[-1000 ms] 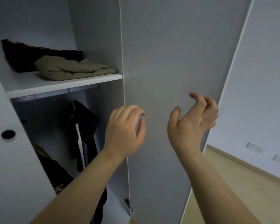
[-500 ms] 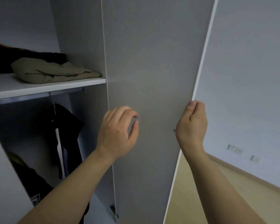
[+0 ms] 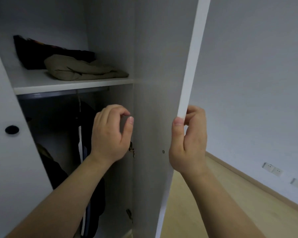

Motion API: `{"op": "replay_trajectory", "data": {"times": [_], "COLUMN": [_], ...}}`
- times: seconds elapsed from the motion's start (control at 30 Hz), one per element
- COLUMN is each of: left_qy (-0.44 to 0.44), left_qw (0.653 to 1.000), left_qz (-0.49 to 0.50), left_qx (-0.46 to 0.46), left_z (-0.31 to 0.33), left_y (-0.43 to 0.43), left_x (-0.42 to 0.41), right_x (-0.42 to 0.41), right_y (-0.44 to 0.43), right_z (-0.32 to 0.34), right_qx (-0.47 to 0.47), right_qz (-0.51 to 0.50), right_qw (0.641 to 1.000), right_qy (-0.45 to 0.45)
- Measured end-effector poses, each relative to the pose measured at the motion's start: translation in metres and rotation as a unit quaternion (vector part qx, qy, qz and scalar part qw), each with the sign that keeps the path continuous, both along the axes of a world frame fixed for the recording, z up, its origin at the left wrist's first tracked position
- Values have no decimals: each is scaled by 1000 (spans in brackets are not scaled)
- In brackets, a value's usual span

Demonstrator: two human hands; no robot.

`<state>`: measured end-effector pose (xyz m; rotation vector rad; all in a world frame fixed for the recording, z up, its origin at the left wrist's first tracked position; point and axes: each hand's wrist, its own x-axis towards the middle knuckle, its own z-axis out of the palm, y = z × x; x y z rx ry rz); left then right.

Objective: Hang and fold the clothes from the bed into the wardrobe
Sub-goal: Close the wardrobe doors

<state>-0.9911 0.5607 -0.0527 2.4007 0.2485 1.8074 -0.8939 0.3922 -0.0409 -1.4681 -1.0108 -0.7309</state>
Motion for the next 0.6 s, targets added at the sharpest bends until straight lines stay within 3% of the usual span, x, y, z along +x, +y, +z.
{"op": "replay_trajectory", "data": {"times": [0.23, 0.6], "left_qy": [-63, -104], "left_qw": [997, 975], "left_qz": [42, 182], "left_qx": [-7, -71], "left_z": [-5, -15], "left_y": [25, 83], "left_x": [-34, -132], "right_x": [-35, -88], "right_y": [29, 119], "right_z": [-2, 6], "right_qx": [-29, -174], "right_qz": [114, 148], "right_qw": [992, 967], "right_qy": [-37, -109]}}
